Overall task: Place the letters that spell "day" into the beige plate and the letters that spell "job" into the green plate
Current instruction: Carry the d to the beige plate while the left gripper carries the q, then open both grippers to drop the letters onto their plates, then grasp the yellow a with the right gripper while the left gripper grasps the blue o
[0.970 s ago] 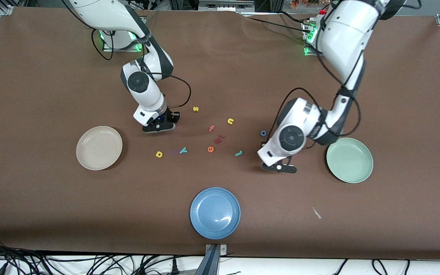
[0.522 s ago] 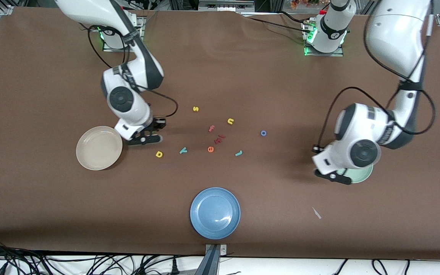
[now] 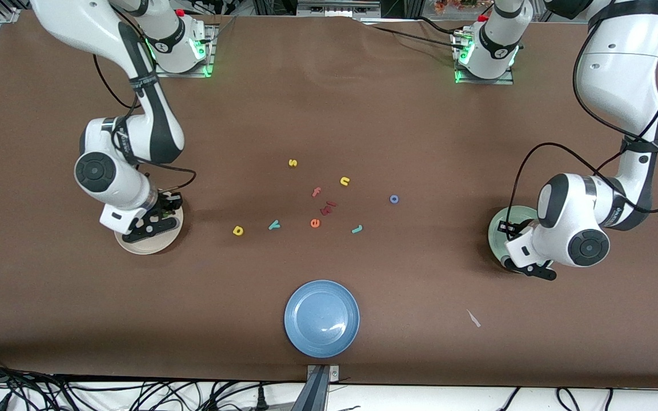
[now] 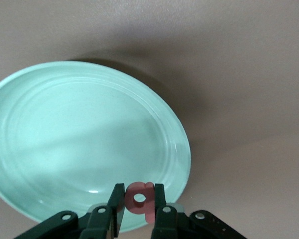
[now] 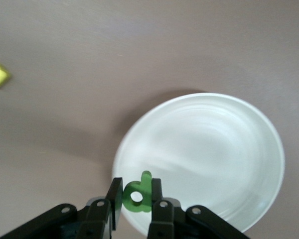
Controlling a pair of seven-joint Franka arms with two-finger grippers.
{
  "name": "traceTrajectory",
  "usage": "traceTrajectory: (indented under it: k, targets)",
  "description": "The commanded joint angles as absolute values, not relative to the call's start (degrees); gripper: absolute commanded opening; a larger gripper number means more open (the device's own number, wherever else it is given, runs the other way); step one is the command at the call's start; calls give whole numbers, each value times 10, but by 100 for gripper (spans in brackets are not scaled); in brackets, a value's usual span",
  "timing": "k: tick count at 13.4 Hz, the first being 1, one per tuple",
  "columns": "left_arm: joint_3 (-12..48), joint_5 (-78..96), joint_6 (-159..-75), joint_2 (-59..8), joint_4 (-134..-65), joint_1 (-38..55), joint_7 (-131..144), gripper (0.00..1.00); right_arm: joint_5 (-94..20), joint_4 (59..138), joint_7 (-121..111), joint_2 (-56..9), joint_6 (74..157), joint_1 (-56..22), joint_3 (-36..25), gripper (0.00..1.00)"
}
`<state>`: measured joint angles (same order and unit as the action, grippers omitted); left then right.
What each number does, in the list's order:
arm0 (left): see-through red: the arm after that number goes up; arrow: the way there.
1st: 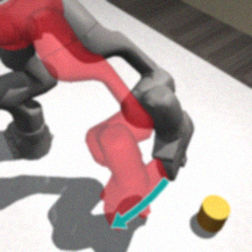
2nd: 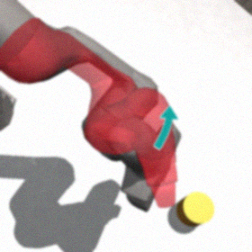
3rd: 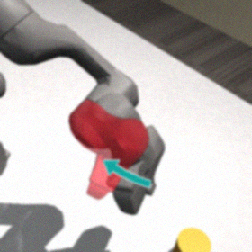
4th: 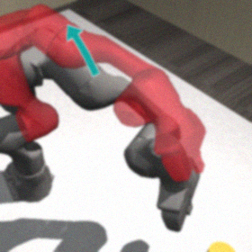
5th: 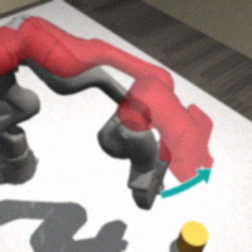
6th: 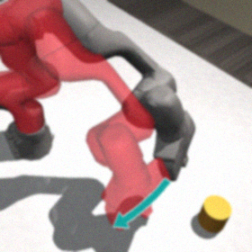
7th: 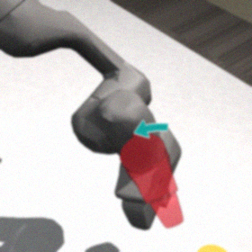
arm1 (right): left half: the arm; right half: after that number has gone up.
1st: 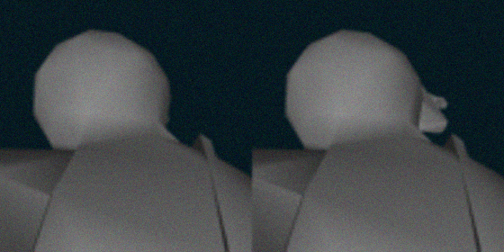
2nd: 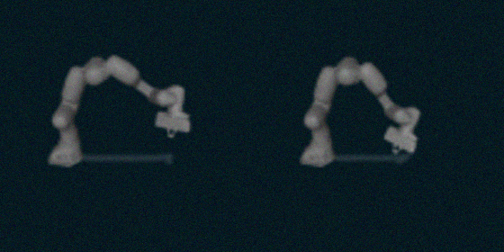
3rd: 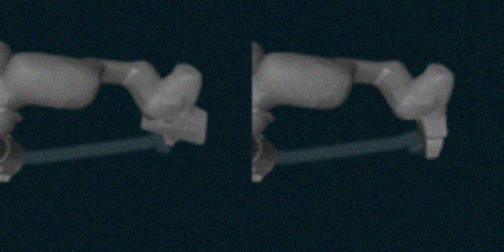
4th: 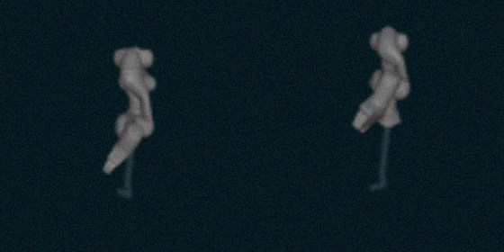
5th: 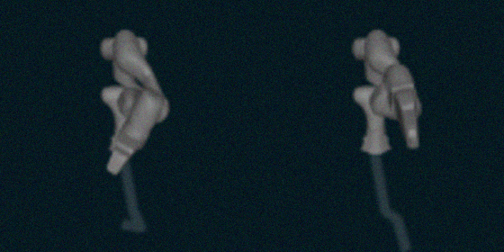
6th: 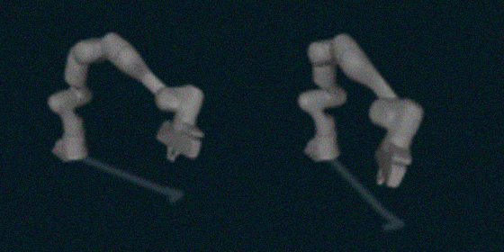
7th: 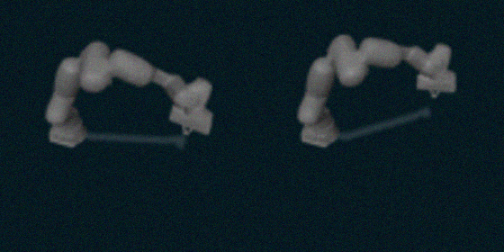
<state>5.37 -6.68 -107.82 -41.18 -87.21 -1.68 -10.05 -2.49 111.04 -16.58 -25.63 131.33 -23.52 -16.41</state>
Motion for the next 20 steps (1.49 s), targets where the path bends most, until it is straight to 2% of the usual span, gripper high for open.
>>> traceTrajectory:
  k: [1, 2, 3, 6, 7, 8, 9, 12, 16, 18, 20]
  targets:
    - [60, -76, -1110, -417, -903, -18, -124, 0, -31, 1109, -228, -279, 1351, -202, -160, 1]
    - [60, -76, -1114, -417, -910, -20, -124, 0, -31, 1108, -232, -282, 1356, -200, -160, 30]
    - [60, -75, -1116, -417, -911, -24, -125, 0, -34, 1107, -225, -283, 1356, -202, -156, 99]
    - [62, -67, -1116, -419, -919, -20, -127, 2, -123, 1105, -214, -275, 1349, -210, -131, 100]
    - [62, -67, -1116, -419, -918, -22, -127, 24, -127, 1105, -196, -273, 1349, -211, -122, 100]
    - [61, -67, -1116, -419, -918, -20, -127, 83, -125, 1103, -188, -273, 1349, -211, -121, 100]
    - [62, -68, -1115, -418, -917, -19, -127, 100, -125, 1099, -189, -273, 1349, -214, -120, 100]
    - [72, -67, -1101, -393, -912, -17, -125, 100, -120, 1083, -193, -280, 1349, -228, -106, 100]
    - [146, -65, -1048, -346, -910, -16, -14, 100, -116, 1035, -200, -322, 1352, -237, -57, 100]
    - [190, -64, -1012, -334, -911, -17, 71, 100, -116, 1018, -251, -345, 1357, -246, -56, 100]
    - [228, -31, -1015, -338, -921, -22, 142, 100, -113, 1008, -331, -367, 1364, -246, -56, 100]
